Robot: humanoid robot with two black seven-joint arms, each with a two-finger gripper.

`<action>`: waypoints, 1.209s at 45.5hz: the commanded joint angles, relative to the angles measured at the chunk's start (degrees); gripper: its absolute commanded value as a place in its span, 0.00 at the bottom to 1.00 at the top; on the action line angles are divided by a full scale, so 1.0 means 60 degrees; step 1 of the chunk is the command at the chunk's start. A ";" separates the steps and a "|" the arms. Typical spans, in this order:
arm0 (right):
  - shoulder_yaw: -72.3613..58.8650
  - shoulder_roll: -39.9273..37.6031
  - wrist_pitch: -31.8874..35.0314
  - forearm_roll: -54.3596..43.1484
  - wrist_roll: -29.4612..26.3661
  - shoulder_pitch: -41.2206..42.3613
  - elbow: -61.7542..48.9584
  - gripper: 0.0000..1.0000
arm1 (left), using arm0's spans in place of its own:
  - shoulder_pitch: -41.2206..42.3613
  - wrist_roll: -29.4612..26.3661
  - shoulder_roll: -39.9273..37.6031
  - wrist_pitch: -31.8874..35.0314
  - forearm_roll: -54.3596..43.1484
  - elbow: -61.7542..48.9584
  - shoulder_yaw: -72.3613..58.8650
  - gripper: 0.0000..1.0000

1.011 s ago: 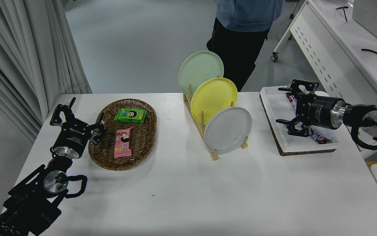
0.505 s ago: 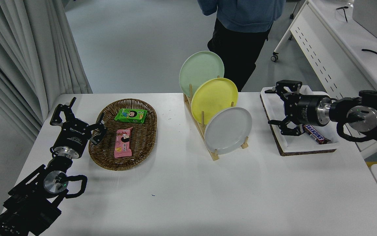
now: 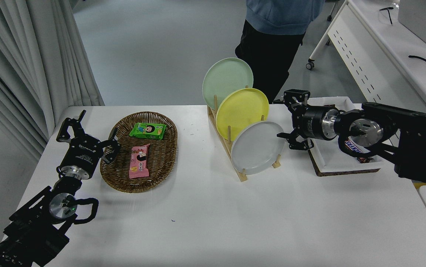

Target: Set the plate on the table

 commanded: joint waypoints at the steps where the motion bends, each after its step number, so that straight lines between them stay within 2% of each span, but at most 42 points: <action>1: 0.0063 0.0263 -0.0246 0.0224 -0.0012 0.0049 -0.0008 0.99 | 0.0000 0.0000 0.0000 0.0000 0.0000 0.0008 0.0000 1.00; 11: 0.0034 0.0322 -0.0992 0.0444 -0.0012 0.0034 -0.0081 0.99 | 0.0000 0.0000 0.0000 0.0000 0.0000 -0.0007 0.0000 1.00; 29: 0.0283 0.0703 -0.0905 0.0517 -0.0012 -0.0112 -0.0155 0.99 | 0.0000 0.0000 0.0000 0.0000 0.0000 -0.0007 0.0000 1.00; 46: 0.0312 0.1215 -0.1066 0.0546 -0.0026 -0.0215 -0.0945 0.98 | 0.0000 0.0000 0.0000 0.0000 0.0000 0.0008 0.0000 1.00; 55: 0.0327 0.1289 -0.1125 0.0795 -0.0070 -0.0215 -0.1078 0.83 | 0.0000 0.0000 0.0000 0.0000 0.0000 -0.0007 0.0000 1.00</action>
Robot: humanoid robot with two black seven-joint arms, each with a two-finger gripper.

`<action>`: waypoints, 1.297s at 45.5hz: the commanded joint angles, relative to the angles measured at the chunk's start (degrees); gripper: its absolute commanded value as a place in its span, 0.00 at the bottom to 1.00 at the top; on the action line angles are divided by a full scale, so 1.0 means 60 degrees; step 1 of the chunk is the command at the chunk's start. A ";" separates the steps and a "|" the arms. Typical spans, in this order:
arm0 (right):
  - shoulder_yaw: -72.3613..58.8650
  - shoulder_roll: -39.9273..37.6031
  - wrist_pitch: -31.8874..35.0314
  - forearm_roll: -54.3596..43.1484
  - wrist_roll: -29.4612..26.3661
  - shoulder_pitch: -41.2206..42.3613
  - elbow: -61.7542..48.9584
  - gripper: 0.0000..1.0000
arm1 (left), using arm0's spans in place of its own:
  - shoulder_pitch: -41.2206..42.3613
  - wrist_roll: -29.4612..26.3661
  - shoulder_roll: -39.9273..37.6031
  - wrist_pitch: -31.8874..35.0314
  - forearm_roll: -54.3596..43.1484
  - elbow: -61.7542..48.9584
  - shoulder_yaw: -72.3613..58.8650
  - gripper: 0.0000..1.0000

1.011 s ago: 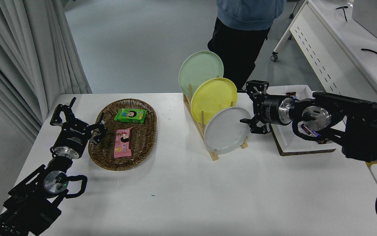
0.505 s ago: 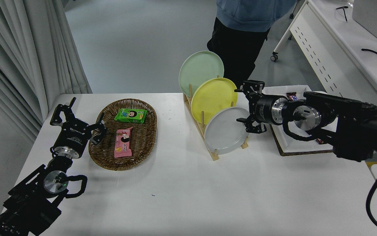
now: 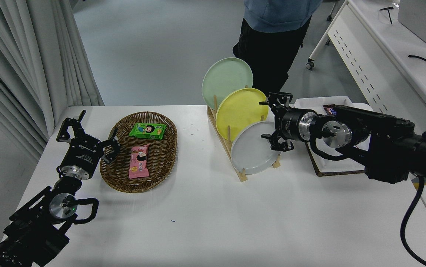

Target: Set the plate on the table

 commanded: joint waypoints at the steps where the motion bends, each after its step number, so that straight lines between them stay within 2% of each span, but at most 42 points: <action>1: 0.0050 0.0138 -0.0068 0.0186 -0.0030 -0.0024 -0.0249 0.80 | 0.0000 0.0000 0.0000 0.0000 0.0000 -0.0006 0.0000 1.00; 3: 0.0079 0.0138 -0.0068 0.0186 -0.0030 -0.0024 -0.0249 0.68 | 0.0000 0.0000 0.0000 0.0000 0.0000 -0.0006 0.0000 1.00; 4: 0.0094 0.0138 -0.0068 0.0186 -0.0030 -0.0024 -0.0249 0.66 | 0.0000 0.0000 0.0000 0.0000 0.0000 -0.0006 0.0000 1.00; 15: 0.0328 0.0211 -0.0054 0.0200 -0.0045 -0.0024 -0.0249 0.62 | 0.0000 0.0000 0.0000 0.0000 0.0000 -0.0006 0.0000 1.00; 21: 0.0357 0.0182 -0.0054 0.0288 -0.0205 -0.0024 -0.0205 0.37 | 0.0000 0.0000 0.0000 0.0000 0.0000 -0.0006 0.0000 1.00; 48: 0.0372 0.0138 -0.0302 0.0493 -0.0484 -0.0097 -0.0220 0.38 | 0.0000 0.0000 0.0000 0.0000 0.0000 0.0009 0.0000 1.00; 59: 0.0387 0.0123 -0.0537 0.0523 -0.1070 -0.0053 -0.0220 0.29 | 0.0000 0.0000 0.0000 0.0000 0.0000 -0.0005 0.0000 1.00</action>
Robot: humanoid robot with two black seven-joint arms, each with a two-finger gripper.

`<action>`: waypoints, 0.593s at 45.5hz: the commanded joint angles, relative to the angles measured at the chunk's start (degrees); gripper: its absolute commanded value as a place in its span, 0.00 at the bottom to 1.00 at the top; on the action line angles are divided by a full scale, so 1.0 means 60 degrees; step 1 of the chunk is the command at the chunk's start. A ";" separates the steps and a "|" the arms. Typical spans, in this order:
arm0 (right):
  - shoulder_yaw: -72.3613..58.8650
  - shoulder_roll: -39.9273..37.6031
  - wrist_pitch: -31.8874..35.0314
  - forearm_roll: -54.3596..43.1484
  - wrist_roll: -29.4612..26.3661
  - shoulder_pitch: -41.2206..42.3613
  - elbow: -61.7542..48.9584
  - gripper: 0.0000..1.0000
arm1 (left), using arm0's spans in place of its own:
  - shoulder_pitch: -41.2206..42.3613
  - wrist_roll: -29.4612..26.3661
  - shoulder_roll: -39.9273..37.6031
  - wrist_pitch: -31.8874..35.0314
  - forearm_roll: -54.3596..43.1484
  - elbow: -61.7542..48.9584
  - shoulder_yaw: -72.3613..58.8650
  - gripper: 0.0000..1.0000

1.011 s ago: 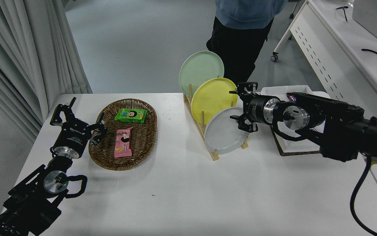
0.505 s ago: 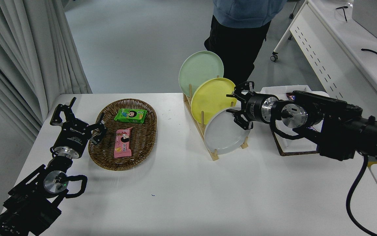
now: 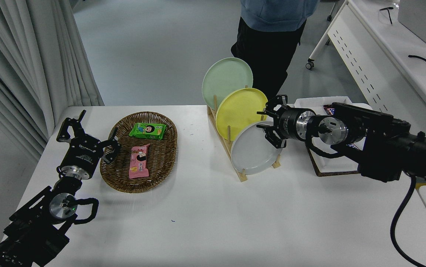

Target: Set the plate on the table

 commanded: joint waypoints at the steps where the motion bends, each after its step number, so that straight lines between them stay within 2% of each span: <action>1: 0.0012 -0.0023 -0.0232 0.0041 -0.0411 0.0031 0.0000 0.29 | 0.0000 0.0000 0.0000 0.0000 0.0000 0.0008 0.0000 1.00; 22: 0.0173 -0.0023 -0.0232 0.0027 -0.0440 0.0031 0.0000 0.29 | 0.0000 0.0000 0.0000 0.0000 0.0000 0.0008 0.0000 1.00; 27: 0.0173 -0.0008 -0.0232 0.0012 -0.0470 0.0045 0.0000 0.21 | 0.0000 0.0000 0.0000 0.0000 0.0000 -0.0007 0.0000 1.00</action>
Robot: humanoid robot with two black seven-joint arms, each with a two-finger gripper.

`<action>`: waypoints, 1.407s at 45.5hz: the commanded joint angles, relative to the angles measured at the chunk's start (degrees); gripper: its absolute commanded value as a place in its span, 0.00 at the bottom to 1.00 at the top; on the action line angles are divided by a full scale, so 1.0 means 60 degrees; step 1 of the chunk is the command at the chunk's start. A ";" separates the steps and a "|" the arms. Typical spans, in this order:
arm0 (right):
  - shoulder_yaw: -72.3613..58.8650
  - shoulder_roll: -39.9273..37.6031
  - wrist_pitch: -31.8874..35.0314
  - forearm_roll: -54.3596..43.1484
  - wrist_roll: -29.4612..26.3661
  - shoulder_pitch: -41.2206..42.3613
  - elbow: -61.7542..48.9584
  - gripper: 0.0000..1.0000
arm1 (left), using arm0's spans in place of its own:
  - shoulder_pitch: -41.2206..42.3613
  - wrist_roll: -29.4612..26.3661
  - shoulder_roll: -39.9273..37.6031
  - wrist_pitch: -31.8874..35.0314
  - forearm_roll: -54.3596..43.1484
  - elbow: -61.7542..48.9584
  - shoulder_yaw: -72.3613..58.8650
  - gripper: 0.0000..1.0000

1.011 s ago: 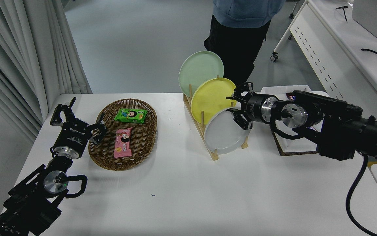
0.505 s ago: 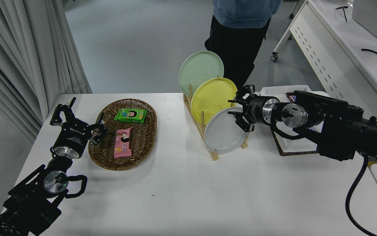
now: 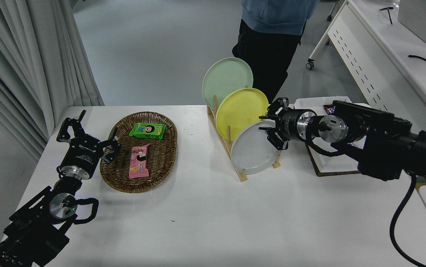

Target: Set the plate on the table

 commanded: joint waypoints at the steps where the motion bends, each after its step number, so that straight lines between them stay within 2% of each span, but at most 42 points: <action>1: 0.0026 0.0013 -0.0015 -0.0020 -0.0068 0.0017 0.0000 0.21 | 0.0000 0.0000 0.0000 0.0000 0.0000 -0.0007 0.0000 1.00; 22: 0.0187 0.0072 0.0000 -0.0108 -0.0068 -0.0012 -0.0014 0.21 | 0.0000 0.0000 0.0000 0.0000 0.0000 -0.0007 0.0000 1.00; 34: 0.0216 0.0072 -0.0015 -0.0123 -0.0082 -0.0012 -0.0044 0.14 | 0.0000 0.0000 0.0000 0.0000 0.0000 -0.0007 0.0000 1.00; 47: 0.0216 0.0086 -0.0015 -0.0123 -0.0082 -0.0012 -0.0044 0.11 | 0.0000 0.0000 0.0000 0.0000 0.0000 0.0008 0.0000 1.00; 53: 0.0289 0.0072 -0.0015 -0.0123 -0.0097 -0.0012 -0.0044 0.07 | 0.0000 0.0000 0.0000 0.0000 0.0000 0.0008 0.0000 1.00; 57: 0.0304 0.0072 0.0000 -0.0123 -0.0199 -0.0012 -0.0029 0.00 | 0.0000 0.0000 0.0000 0.0000 0.0000 0.0008 0.0000 1.00; 64: 0.0407 0.0057 -0.0015 -0.0138 -0.0288 0.0017 -0.0014 0.00 | 0.0000 0.0000 0.0000 0.0000 0.0000 0.0008 0.0000 1.00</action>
